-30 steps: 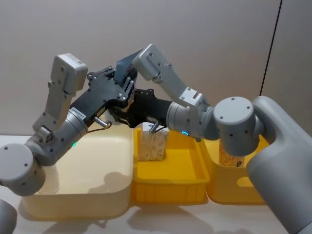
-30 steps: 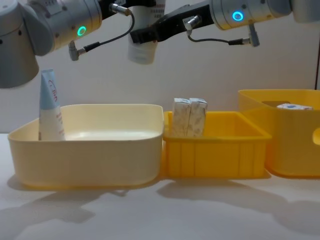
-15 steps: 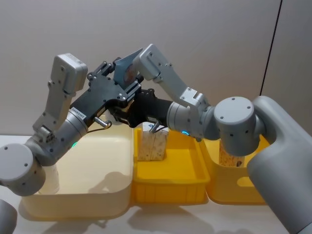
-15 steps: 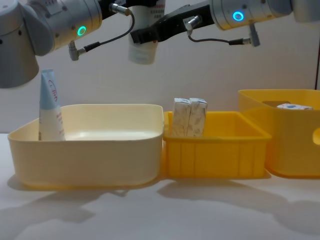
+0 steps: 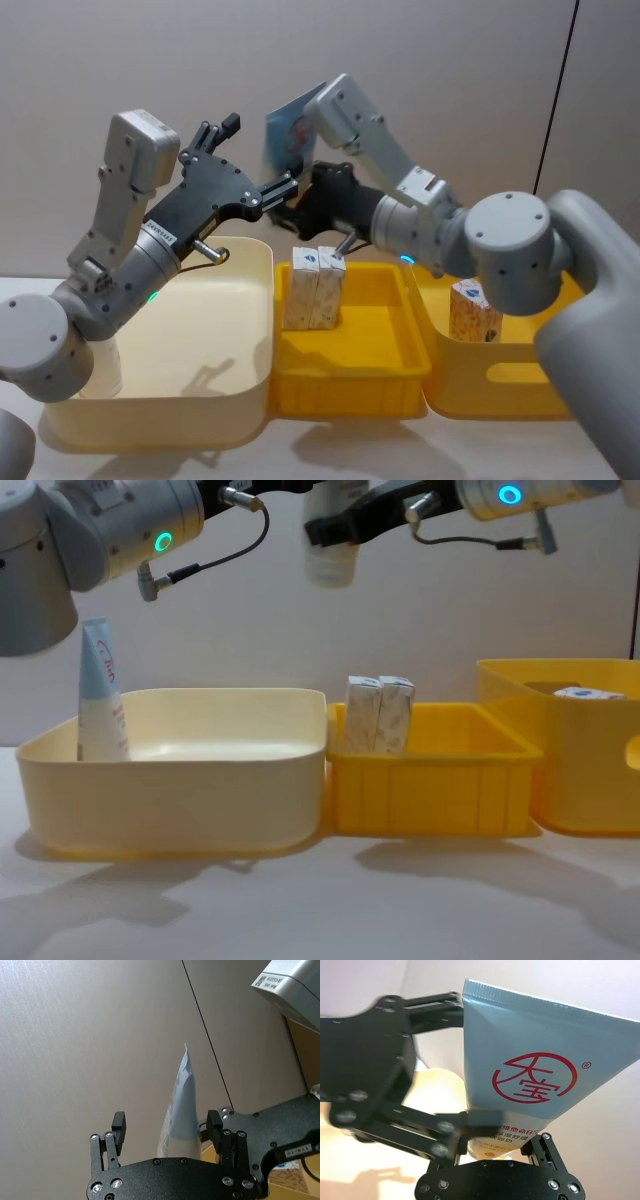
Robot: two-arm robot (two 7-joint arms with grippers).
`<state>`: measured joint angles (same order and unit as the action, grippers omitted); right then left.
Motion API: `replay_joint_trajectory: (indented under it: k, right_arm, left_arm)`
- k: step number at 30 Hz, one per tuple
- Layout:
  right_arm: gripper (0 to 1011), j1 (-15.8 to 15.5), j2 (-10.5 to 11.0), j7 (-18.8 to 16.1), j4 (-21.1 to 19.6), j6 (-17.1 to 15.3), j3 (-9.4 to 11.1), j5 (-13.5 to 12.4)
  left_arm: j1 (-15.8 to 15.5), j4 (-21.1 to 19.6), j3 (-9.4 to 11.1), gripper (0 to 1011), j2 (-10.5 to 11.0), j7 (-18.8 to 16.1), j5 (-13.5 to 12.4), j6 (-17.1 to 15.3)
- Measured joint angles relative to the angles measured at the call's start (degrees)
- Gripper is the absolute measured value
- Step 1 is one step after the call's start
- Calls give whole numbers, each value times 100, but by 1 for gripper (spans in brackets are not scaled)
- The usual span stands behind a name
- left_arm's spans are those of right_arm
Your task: Bimanual collaborative sorting of washing and personal care products
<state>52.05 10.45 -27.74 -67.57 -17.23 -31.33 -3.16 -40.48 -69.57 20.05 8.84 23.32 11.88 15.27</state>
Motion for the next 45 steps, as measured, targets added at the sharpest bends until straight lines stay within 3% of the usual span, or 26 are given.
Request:
replay_joint_trajectory:
  k: [15,23,34,45]
  right_arm:
    - [552,-111,393,614,-425,-521,270,359]
    - [552,-6,661,796,-471,-1015,298,691]
    - [552,282,870,645,-210,-1647,228,927]
    - [552,677,960,121,324,-2286,89,1029]
  left_arm:
    - [0,0,0,1003,0,0,0,0]
    - [0,0,0,1003,0,0,0,0]
    - [0,0,0,1003,0,0,0,0]
    - [0,0,0,1003,0,0,0,0]
